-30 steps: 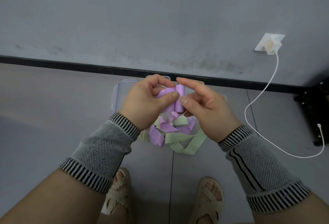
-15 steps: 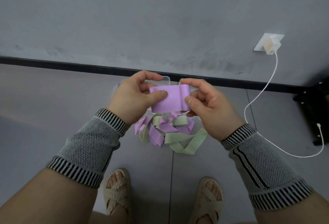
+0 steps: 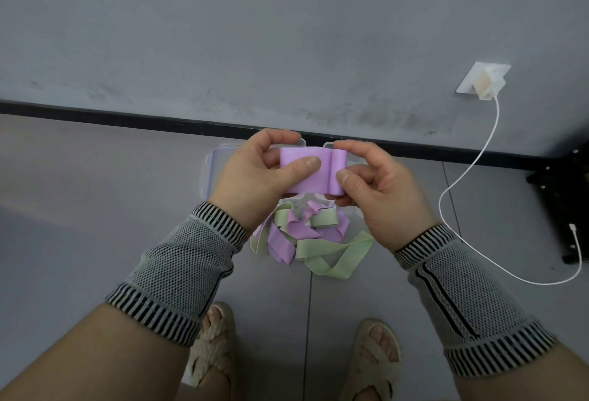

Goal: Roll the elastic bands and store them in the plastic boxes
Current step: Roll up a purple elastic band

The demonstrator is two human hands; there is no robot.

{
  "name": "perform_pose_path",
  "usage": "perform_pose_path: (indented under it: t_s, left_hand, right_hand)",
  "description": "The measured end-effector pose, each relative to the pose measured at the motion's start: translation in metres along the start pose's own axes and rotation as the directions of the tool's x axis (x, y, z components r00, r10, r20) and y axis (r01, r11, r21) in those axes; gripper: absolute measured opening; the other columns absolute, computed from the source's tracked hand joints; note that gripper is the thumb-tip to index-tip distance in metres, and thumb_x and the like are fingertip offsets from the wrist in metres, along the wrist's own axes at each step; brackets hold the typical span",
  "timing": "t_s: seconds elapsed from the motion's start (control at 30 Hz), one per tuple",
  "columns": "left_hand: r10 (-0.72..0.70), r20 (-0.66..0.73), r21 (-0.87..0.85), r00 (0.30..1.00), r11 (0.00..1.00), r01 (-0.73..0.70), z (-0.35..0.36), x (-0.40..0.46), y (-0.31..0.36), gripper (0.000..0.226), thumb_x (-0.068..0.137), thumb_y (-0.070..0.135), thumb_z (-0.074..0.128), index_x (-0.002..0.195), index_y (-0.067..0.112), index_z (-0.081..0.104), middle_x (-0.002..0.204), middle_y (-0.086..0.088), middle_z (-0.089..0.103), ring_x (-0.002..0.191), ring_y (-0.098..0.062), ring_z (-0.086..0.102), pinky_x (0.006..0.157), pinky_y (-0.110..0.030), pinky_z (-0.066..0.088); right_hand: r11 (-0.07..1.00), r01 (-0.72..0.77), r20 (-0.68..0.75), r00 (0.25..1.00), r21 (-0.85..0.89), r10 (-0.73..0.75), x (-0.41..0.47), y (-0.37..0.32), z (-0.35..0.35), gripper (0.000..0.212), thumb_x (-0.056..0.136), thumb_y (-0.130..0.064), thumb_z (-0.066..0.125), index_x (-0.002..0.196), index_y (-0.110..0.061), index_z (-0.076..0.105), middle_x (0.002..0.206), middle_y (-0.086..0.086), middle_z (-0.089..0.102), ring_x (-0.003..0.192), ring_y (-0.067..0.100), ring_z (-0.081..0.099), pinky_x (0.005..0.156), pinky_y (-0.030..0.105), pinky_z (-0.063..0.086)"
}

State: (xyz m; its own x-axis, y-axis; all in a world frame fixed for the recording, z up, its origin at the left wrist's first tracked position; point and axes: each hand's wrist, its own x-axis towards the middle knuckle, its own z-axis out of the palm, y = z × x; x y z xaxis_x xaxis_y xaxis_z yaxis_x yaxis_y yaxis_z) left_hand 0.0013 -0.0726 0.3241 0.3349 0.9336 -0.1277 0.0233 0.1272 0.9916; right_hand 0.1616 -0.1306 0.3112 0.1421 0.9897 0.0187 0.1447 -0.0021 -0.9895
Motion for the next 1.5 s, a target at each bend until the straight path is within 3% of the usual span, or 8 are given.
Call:
perform_pose_path:
  t_s: [0.13, 0.37, 0.67, 0.8, 1.0, 1.17, 1.3, 1.5]
  left_hand:
    - [0.016, 0.004, 0.089, 1.000, 0.996, -0.017, 0.001, -0.002, 0.002, 0.026, 0.085, 0.005, 0.063, 0.099, 0.027, 0.058, 0.074, 0.001, 0.070, 0.062, -0.005, 0.064, 0.052, -0.019, 0.052]
    - [0.067, -0.019, 0.134, 0.998, 0.989, -0.063, 0.001, 0.000, -0.002, 0.024, 0.091, 0.008, 0.057, 0.097, 0.030, 0.060, 0.073, 0.000, 0.071, 0.071, -0.013, 0.069, 0.066, -0.032, 0.059]
    - [0.074, -0.111, 0.130, 0.991, 0.990, -0.059, -0.002, 0.001, 0.000, 0.018, 0.088, 0.008, 0.060, 0.096, 0.025, 0.061, 0.065, 0.008, 0.070, 0.064, -0.005, 0.066, 0.055, -0.023, 0.055]
    - [0.055, -0.144, 0.053, 0.988, 0.997, -0.047, -0.004, 0.002, 0.003, 0.018, 0.088, 0.008, 0.060, 0.096, 0.024, 0.062, 0.067, 0.006, 0.071, 0.066, -0.007, 0.066, 0.056, -0.024, 0.056]
    - [-0.039, -0.026, -0.132, 0.999, 0.991, 0.036, 0.001, 0.000, 0.003, 0.024, 0.088, 0.002, 0.058, 0.102, 0.021, 0.059, 0.064, 0.003, 0.069, 0.061, -0.010, 0.064, 0.054, -0.026, 0.053]
    - [-0.090, 0.006, -0.202, 0.996, 0.975, 0.090, 0.005, 0.001, 0.003, 0.030, 0.069, 0.016, 0.065, 0.099, 0.019, 0.059, 0.064, 0.006, 0.065, 0.065, -0.014, 0.060, 0.071, -0.038, 0.051]
    - [-0.039, 0.036, -0.016, 0.999, 0.999, 0.040, 0.006, -0.002, 0.000, 0.051, 0.068, 0.017, 0.079, 0.113, 0.022, 0.055, 0.076, 0.001, 0.069, 0.072, -0.016, 0.065, 0.076, -0.039, 0.057]
    - [0.115, -0.049, 0.220, 0.992, 0.970, -0.102, 0.007, -0.002, 0.000, 0.035, 0.078, 0.010, 0.072, 0.106, 0.027, 0.060, 0.079, 0.006, 0.064, 0.067, -0.002, 0.060, 0.068, -0.021, 0.056]
  right_hand:
    - [1.000, -0.011, -0.002, 1.000, 0.024, 0.011, 0.000, 0.000, 0.002, 0.034, 0.092, 0.000, 0.053, 0.111, -0.028, 0.057, 0.074, 0.003, 0.070, 0.067, 0.010, 0.066, 0.065, 0.022, 0.053]
    - [0.996, -0.029, 0.012, 1.000, 0.080, 0.028, 0.000, -0.002, 0.004, 0.034, 0.089, 0.001, 0.057, 0.106, -0.029, 0.058, 0.071, 0.001, 0.071, 0.066, 0.010, 0.067, 0.063, 0.022, 0.054]
    - [0.991, -0.032, -0.013, 0.999, 0.128, 0.034, -0.002, -0.010, 0.003, 0.036, 0.085, 0.009, 0.055, 0.101, -0.022, 0.060, 0.070, 0.004, 0.072, 0.063, 0.014, 0.068, 0.062, 0.026, 0.056]
    - [0.981, -0.024, -0.038, 0.999, 0.191, 0.031, -0.003, -0.015, -0.001, 0.039, 0.085, 0.012, 0.051, 0.101, -0.022, 0.061, 0.074, 0.005, 0.073, 0.066, 0.022, 0.070, 0.060, 0.027, 0.055]
    - [0.979, -0.058, -0.003, 0.998, 0.196, 0.060, -0.002, -0.008, -0.002, 0.038, 0.088, 0.011, 0.048, 0.102, -0.022, 0.060, 0.067, 0.006, 0.070, 0.061, 0.016, 0.064, 0.060, 0.028, 0.053]
    - [0.983, -0.068, 0.047, 0.997, 0.168, 0.061, -0.003, -0.007, 0.002, 0.036, 0.089, 0.010, 0.049, 0.102, -0.023, 0.059, 0.070, 0.008, 0.069, 0.065, 0.021, 0.065, 0.067, 0.034, 0.058]
    - [0.986, -0.063, 0.066, 0.996, 0.156, 0.053, -0.003, -0.006, 0.003, 0.036, 0.089, 0.010, 0.050, 0.102, -0.023, 0.059, 0.074, 0.011, 0.071, 0.070, 0.023, 0.066, 0.073, 0.042, 0.057]
    - [0.985, -0.068, 0.056, 0.997, 0.159, 0.060, -0.004, -0.007, 0.004, 0.035, 0.089, 0.010, 0.050, 0.103, -0.021, 0.059, 0.074, 0.011, 0.071, 0.069, 0.022, 0.067, 0.069, 0.033, 0.059]
